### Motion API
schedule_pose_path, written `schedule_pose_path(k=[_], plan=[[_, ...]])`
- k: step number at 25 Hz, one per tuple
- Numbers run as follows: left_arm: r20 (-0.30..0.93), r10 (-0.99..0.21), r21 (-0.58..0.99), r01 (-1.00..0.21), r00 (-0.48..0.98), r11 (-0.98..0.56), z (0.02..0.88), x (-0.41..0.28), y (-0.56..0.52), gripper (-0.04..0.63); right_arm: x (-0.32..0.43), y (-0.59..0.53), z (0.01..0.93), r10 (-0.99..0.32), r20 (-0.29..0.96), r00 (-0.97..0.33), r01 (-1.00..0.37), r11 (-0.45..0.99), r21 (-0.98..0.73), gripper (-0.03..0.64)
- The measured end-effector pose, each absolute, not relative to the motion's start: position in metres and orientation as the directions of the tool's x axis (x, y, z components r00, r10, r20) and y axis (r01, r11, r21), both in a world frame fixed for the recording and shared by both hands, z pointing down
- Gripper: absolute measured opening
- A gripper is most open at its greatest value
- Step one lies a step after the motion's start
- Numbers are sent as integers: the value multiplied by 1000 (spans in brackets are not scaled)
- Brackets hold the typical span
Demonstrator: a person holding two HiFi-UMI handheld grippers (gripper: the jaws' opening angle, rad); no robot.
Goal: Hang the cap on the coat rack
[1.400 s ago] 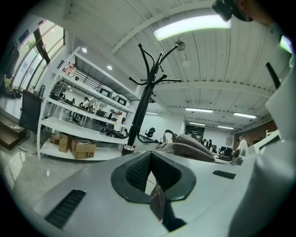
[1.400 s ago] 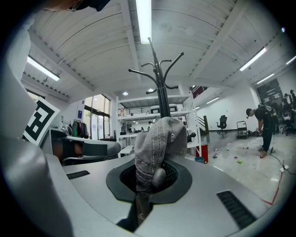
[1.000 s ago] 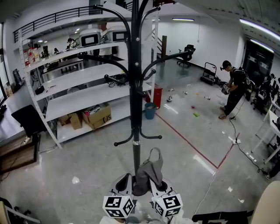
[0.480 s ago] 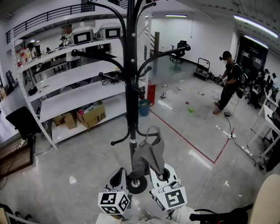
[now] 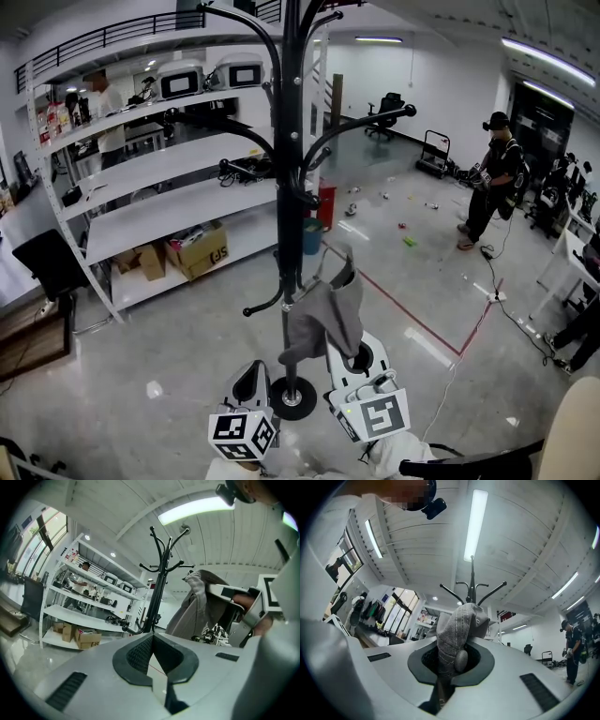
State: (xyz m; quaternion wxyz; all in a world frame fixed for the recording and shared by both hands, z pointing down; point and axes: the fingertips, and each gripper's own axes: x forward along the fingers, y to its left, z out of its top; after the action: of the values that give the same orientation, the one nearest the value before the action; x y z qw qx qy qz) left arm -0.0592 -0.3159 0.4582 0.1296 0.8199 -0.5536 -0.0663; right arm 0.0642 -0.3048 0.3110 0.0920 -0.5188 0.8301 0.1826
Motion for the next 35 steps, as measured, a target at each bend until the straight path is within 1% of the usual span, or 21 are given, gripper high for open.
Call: schedule_pose_path(k=[11,16,23,35], plan=[[31,-928,304,-888,371,-345,464,-65,-320,2,51,-304,274,-775,-434,-459,-889,392,238,15],[36,-927,312,-886,373,-344,468,-63,-321,2,51,-305,261,-759,-458,-462,-887,390,248,15],[29,-932,309,-890,360,-335,467,-70,-329,2,51,-317,248,-755,-471,-457,-889,374,262,15],[35,-935,314,-892,354,-326,472,-75,-337,2,46,-342,247,-766,-454,-455,-890,378,253,15]])
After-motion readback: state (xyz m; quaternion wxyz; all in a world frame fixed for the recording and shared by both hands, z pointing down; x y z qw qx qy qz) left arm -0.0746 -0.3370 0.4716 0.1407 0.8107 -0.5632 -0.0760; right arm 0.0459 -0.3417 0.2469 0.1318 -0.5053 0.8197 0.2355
